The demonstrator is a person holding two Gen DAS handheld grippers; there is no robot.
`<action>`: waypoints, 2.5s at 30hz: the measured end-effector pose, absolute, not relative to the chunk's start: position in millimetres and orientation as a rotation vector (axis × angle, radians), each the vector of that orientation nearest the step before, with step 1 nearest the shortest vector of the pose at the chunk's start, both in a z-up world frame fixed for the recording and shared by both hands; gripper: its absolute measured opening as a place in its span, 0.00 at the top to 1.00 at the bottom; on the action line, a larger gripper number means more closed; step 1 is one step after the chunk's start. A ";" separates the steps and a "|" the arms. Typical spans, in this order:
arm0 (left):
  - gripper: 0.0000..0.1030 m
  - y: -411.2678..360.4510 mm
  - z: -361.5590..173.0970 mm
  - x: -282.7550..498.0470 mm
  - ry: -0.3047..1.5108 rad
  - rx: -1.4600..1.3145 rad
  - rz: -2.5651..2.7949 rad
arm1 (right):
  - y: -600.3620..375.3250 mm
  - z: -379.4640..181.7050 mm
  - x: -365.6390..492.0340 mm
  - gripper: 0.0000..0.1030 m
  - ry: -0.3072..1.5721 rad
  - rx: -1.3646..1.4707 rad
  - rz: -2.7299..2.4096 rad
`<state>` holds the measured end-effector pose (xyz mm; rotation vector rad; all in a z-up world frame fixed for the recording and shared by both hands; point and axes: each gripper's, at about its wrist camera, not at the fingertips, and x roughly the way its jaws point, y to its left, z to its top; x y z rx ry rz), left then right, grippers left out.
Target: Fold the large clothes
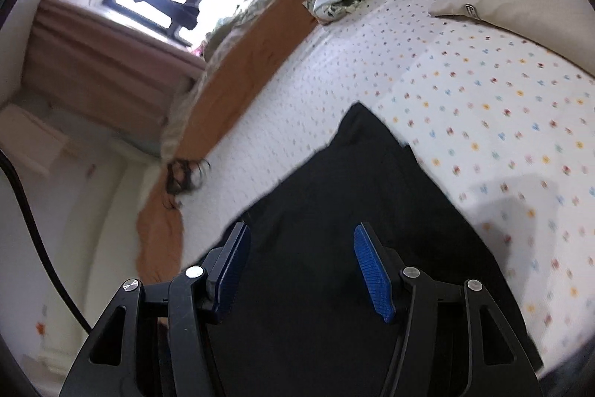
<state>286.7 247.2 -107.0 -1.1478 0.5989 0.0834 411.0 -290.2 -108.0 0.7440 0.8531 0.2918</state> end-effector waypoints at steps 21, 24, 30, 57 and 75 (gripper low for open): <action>0.39 239.8 -153.5 168.7 0.663 -1.171 0.105 | -165.9 -126.8 299.5 0.20 1.016 0.356 0.416; 0.39 237.6 -158.1 160.1 0.674 -1.169 0.096 | -148.3 -131.5 287.1 0.20 1.022 0.288 0.414; 0.39 240.3 -168.9 149.1 0.682 -1.191 0.093 | -109.7 -134.5 264.3 0.24 1.008 0.147 0.457; 0.40 229.9 -209.9 191.7 0.806 -1.230 0.037 | -47.6 -199.5 367.4 0.46 1.139 -0.098 0.351; 0.47 219.7 -214.1 229.0 0.872 -1.215 0.060 | -15.6 -196.7 503.8 0.62 1.137 -0.058 0.351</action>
